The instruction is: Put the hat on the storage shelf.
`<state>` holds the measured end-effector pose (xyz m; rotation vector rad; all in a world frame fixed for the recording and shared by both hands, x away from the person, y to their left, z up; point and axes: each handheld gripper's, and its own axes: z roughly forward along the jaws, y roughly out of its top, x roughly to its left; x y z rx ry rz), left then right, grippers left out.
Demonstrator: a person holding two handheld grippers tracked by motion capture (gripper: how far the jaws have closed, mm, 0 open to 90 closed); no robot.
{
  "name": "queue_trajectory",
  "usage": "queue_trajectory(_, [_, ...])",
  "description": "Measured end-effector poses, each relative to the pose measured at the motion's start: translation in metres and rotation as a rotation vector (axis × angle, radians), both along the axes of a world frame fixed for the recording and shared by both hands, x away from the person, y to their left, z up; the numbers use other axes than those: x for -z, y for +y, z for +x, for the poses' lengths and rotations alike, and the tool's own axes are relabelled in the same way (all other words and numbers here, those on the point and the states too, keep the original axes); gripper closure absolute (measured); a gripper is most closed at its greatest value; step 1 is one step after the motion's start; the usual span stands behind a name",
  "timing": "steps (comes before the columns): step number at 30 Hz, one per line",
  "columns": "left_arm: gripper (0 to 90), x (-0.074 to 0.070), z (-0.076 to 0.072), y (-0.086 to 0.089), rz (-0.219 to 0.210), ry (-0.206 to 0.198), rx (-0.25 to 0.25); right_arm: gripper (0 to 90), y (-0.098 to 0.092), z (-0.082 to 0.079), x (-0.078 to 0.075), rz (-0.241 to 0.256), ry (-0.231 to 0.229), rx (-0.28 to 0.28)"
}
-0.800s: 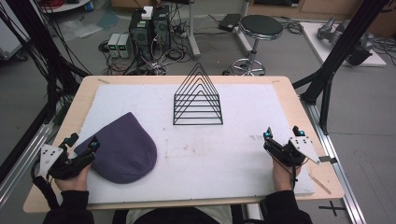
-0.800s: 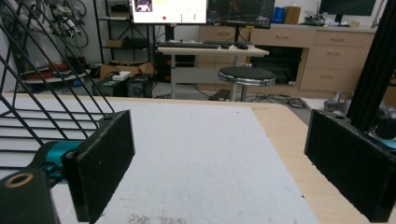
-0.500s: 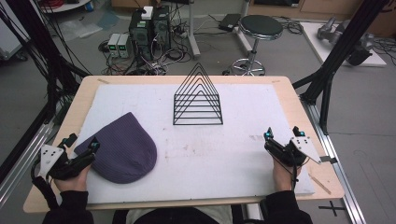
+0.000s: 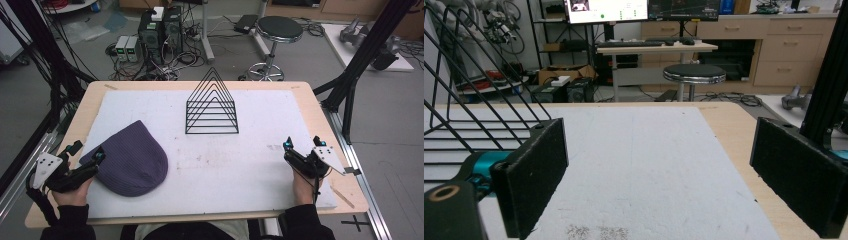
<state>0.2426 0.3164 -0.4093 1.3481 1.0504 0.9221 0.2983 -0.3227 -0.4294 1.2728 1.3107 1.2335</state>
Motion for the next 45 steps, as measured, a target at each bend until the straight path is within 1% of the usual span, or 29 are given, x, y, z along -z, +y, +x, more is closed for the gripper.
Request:
queue_trajectory(2, [24.1, -0.004, 0.001, -0.002, 0.015, 0.009, 0.034, 7.7, 0.000, 0.000, 0.000, 0.005, 0.001, 0.002])
queue_trajectory(6, [23.9, -0.009, 0.001, -0.006, 0.043, 0.016, 0.079, 7.7, 0.000, -0.001, 0.000, 0.010, -0.004, 0.003])
queue_trajectory(7, [23.9, -0.010, 0.001, -0.007, 0.053, 0.017, 0.096, 7.7, 0.000, -0.001, 0.000, 0.010, 0.000, 0.001])
queue_trajectory(10, [24.1, -0.014, 0.001, -0.009, 0.064, 0.030, 0.176, 7.7, 0.000, 0.000, 0.000, 0.004, 0.001, -0.004])
queue_trajectory(11, [24.0, -0.014, 0.001, -0.009, 0.064, 0.030, 0.176, 7.7, 0.000, 0.001, 0.000, 0.006, 0.003, -0.006])
queue_trajectory(12, [24.0, -0.016, 0.002, -0.010, 0.087, 0.055, 0.228, 7.7, 0.001, 0.001, 0.000, 0.009, 0.006, -0.008])
queue_trajectory(13, [24.0, -0.016, 0.003, -0.011, 0.103, 0.072, 0.250, 7.7, 0.001, 0.001, 0.001, 0.009, 0.006, -0.007])
queue_trajectory(16, [23.7, -0.016, 0.004, -0.015, 0.140, 0.109, 0.307, 7.7, 0.001, 0.002, 0.001, 0.004, 0.005, -0.011])
queue_trajectory(17, [23.7, -0.016, 0.004, -0.015, 0.140, 0.109, 0.307, 7.7, 0.002, 0.002, 0.001, 0.007, 0.007, -0.011])
queue_trajectory(18, [23.7, -0.015, 0.004, -0.016, 0.156, 0.119, 0.320, 7.7, 0.002, 0.002, 0.000, 0.008, 0.007, -0.013])
queue_trajectory(19, [23.7, -0.013, 0.006, -0.020, 0.181, 0.142, 0.360, 7.7, 0.002, 0.002, 0.001, 0.010, 0.006, -0.016])
queue_trajectory(20, [23.7, -0.013, 0.006, -0.020, 0.181, 0.142, 0.360, 7.7, 0.002, 0.002, 0.001, 0.006, 0.011, -0.018])
queue_trajectory(21, [23.7, -0.011, 0.008, -0.022, 0.195, 0.172, 0.412, 7.7, 0.002, 0.003, 0.001, 0.009, 0.011, -0.018])
queue_trajectory(23, [24.0, -0.009, 0.009, -0.026, 0.221, 0.203, 0.449, 7.7, 0.002, 0.003, 0.001, 0.008, 0.011, -0.018])
queue_trajectory(25, [24.0, -0.006, 0.011, -0.028, 0.236, 0.250, 0.502, 7.7, 0.002, 0.003, 0.001, 0.008, 0.011, -0.020])
queue_trajectory(28, [23.8, 0.001, 0.013, -0.032, 0.264, 0.313, 0.559, 7.7, 0.002, 0.002, 0.001, 0.008, 0.013, -0.022])
queue_trajectory(30, [23.8, 0.005, 0.013, -0.035, 0.290, 0.328, 0.582, 7.7, 0.003, 0.002, 0.001, 0.008, 0.011, -0.022])
queue_trajectory(33, [24.2, 0.009, 0.013, -0.039, 0.310, 0.333, 0.620, 7.7, 0.002, 0.003, 0.001, 0.007, 0.012, -0.024])
queue_trajectory(34, [24.2, 0.010, 0.013, -0.040, 0.307, 0.334, 0.623, 7.7, 0.003, 0.003, 0.001, 0.012, 0.019, -0.024])
queue_trajectory(36, [24.2, 0.012, 0.012, -0.042, 0.321, 0.340, 0.635, 7.7, 0.003, 0.002, 0.001, 0.009, 0.010, -0.025])
queue_trajectory(40, [24.2, 0.017, 0.012, -0.047, 0.342, 0.371, 0.668, 7.7, 0.003, 0.002, 0.001, 0.009, 0.010, -0.028])
queue_trajectory(41, [24.2, 0.017, 0.012, -0.047, 0.342, 0.371, 0.668, 7.7, 0.004, 0.002, 0.001, 0.008, 0.010, -0.028])
queue_trajectory(42, [24.1, 0.020, 0.013, -0.048, 0.347, 0.392, 0.685, 7.7, 0.004, 0.002, 0.001, 0.007, 0.010, -0.029])
queue_trajectory(45, [23.9, 0.025, 0.013, -0.050, 0.357, 0.411, 0.704, 7.7, 0.004, 0.003, 0.001, 0.005, 0.014, -0.032])
